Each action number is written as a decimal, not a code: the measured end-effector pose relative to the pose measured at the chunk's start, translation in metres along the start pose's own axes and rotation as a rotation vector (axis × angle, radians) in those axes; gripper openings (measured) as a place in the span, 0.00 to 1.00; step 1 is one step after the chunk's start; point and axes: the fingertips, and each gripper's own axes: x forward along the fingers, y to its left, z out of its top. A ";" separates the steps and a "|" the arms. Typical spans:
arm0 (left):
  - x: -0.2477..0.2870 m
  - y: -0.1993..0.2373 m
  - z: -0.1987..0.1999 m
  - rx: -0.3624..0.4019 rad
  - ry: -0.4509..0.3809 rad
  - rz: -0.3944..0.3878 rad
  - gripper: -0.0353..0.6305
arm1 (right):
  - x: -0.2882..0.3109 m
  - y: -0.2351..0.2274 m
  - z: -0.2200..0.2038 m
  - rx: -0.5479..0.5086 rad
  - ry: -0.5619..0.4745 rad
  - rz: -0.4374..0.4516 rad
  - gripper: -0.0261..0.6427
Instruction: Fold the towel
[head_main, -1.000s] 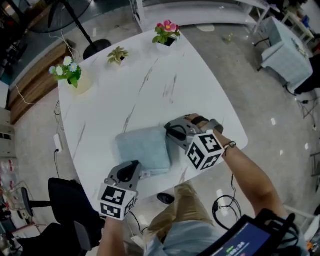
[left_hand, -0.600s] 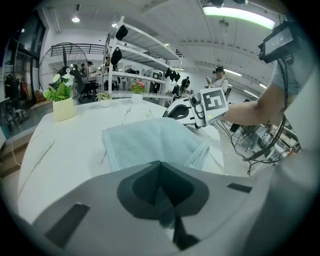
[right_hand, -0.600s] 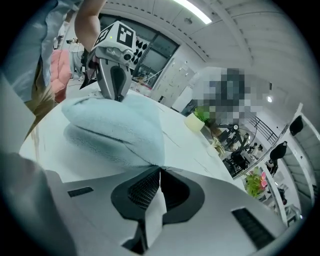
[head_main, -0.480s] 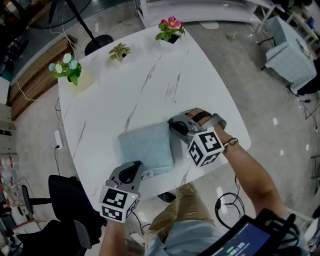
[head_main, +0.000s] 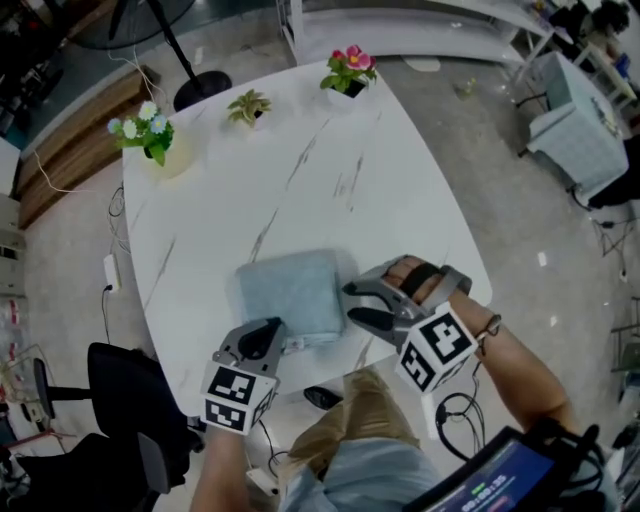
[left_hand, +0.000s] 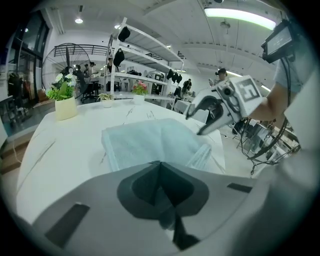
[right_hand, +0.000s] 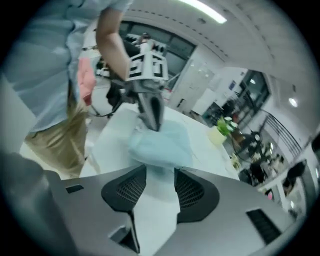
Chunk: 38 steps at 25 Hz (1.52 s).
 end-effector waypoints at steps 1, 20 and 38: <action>0.000 0.000 0.000 0.000 -0.001 -0.001 0.06 | 0.004 0.019 0.008 -0.085 -0.001 0.028 0.34; -0.002 -0.009 0.002 0.044 0.013 -0.012 0.06 | -0.002 0.041 0.026 -0.400 -0.005 -0.090 0.10; 0.008 -0.011 -0.004 0.037 -0.030 -0.019 0.06 | 0.033 0.076 -0.013 -0.174 0.102 0.049 0.07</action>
